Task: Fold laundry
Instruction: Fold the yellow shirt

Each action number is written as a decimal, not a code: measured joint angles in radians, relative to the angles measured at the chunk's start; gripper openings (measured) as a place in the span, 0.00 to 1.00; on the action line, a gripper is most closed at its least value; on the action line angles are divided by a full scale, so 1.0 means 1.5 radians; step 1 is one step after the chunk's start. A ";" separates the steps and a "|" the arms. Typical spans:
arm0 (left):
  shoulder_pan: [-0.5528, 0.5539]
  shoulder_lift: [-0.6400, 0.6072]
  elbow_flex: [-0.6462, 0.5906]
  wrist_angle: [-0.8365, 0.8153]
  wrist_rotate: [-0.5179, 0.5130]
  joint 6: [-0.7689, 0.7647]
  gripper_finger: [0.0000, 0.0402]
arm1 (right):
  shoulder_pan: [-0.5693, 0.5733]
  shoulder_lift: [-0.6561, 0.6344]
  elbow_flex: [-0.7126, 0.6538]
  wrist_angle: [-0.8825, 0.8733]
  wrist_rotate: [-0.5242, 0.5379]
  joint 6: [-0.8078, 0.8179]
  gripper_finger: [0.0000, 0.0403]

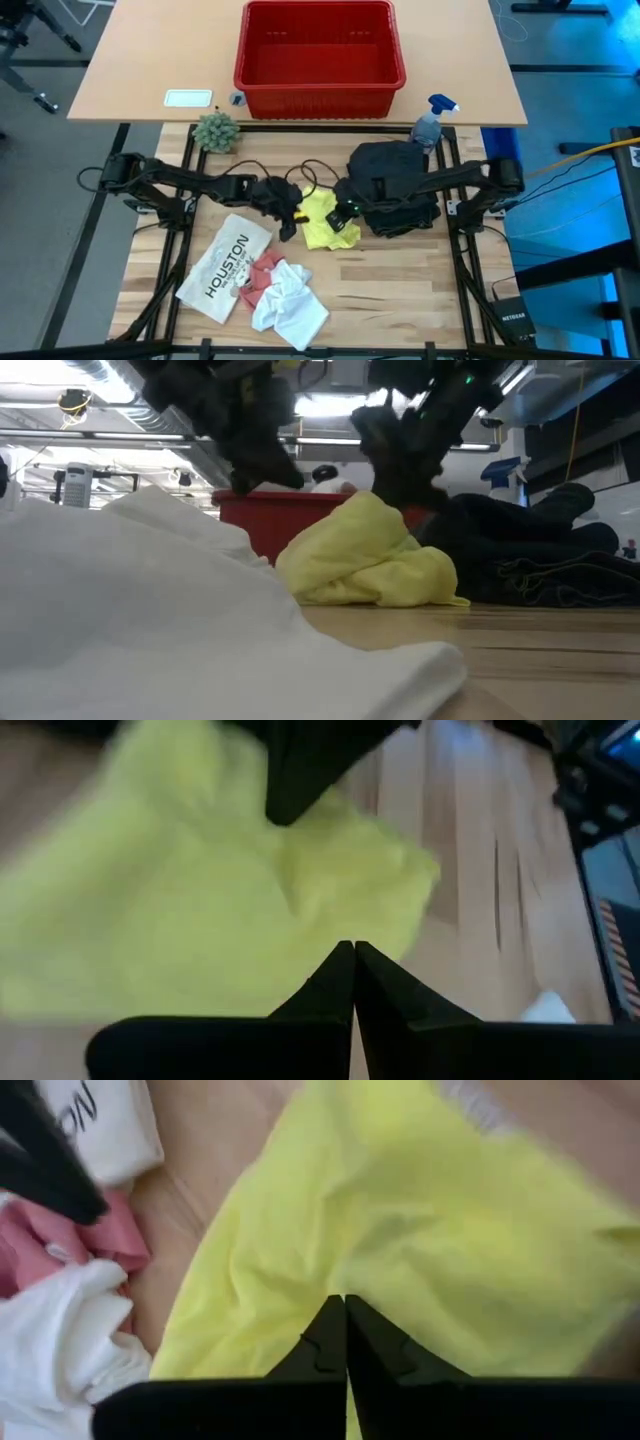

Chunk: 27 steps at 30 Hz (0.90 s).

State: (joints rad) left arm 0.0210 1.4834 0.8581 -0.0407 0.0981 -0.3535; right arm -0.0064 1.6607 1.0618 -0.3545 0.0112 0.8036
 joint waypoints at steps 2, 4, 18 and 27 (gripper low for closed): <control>0.019 0.000 0.000 0.025 0.000 0.015 0.00 | 0.004 -0.024 0.000 -0.017 0.026 0.001 0.00; 0.045 0.003 0.000 0.046 0.000 0.027 0.00 | 0.010 -0.038 0.000 -0.007 0.030 0.001 0.00; 0.174 0.177 0.037 0.116 0.214 0.070 0.00 | 0.067 0.033 0.002 0.030 -0.020 0.030 0.00; 0.212 0.225 0.042 0.062 0.303 0.063 0.00 | 0.065 0.074 0.002 0.004 -0.037 0.036 0.00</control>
State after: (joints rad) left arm 0.3386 1.8210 0.9218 0.0517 0.5522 -0.2592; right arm 0.0912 1.7714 1.0642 -0.3482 -0.0438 0.8569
